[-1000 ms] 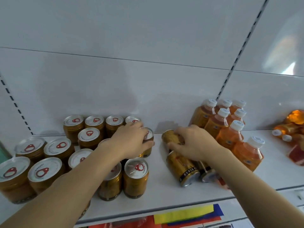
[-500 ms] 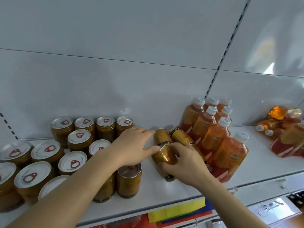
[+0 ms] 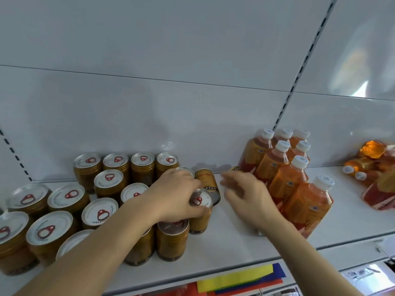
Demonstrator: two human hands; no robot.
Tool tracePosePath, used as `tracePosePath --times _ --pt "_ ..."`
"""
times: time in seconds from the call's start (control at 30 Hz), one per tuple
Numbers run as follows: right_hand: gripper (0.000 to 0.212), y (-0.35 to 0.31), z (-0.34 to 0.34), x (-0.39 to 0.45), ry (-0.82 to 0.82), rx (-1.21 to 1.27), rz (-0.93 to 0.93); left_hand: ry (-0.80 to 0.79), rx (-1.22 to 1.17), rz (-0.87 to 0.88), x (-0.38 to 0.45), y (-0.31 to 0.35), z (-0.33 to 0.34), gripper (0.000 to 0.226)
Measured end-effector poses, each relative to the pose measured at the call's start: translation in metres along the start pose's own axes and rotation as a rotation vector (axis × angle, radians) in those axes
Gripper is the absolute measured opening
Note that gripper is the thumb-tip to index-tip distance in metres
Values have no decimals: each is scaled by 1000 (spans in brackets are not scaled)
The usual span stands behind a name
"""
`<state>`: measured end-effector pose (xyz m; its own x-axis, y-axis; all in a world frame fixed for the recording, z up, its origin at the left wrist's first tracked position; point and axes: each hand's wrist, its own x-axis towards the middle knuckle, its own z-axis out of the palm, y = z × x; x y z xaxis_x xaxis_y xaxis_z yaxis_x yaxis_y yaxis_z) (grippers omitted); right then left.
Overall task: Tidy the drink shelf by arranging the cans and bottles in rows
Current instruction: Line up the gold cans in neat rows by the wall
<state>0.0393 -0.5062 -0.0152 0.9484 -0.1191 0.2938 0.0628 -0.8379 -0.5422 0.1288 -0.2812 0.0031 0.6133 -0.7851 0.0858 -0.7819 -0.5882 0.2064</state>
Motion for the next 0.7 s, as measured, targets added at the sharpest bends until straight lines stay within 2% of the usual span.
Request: tracePosePath --times 0.07,0.17,0.23,0.3,0.37,0.47,0.57,0.63,0.7 --pt "52 1 0 31 13 -97 104 7 40 -10 -1 -1 -2 44" --pt "77 -8 19 69 -203 -305 188 11 59 -33 -3 -2 -4 42" --pt "85 -13 30 87 -343 -356 226 -10 40 -56 -4 0 -5 40" --pt "75 -16 35 98 -474 -346 242 -18 6 -62 -5 0 -5 41" --pt "58 -15 36 100 -535 -291 235 -26 -27 -67 -7 -1 -4 50" --pt "60 -7 32 93 -445 -202 215 -36 -65 -85 -10 -3 -2 57" --pt "59 7 31 77 -226 -83 162 -20 -74 -78 -11 -2 -4 65" --pt "50 18 36 66 -116 -155 40 7 -113 -107 -11 0 -9 71" --pt "41 27 43 57 -46 -221 -75 47 -128 -143 -7 1 -13 63"
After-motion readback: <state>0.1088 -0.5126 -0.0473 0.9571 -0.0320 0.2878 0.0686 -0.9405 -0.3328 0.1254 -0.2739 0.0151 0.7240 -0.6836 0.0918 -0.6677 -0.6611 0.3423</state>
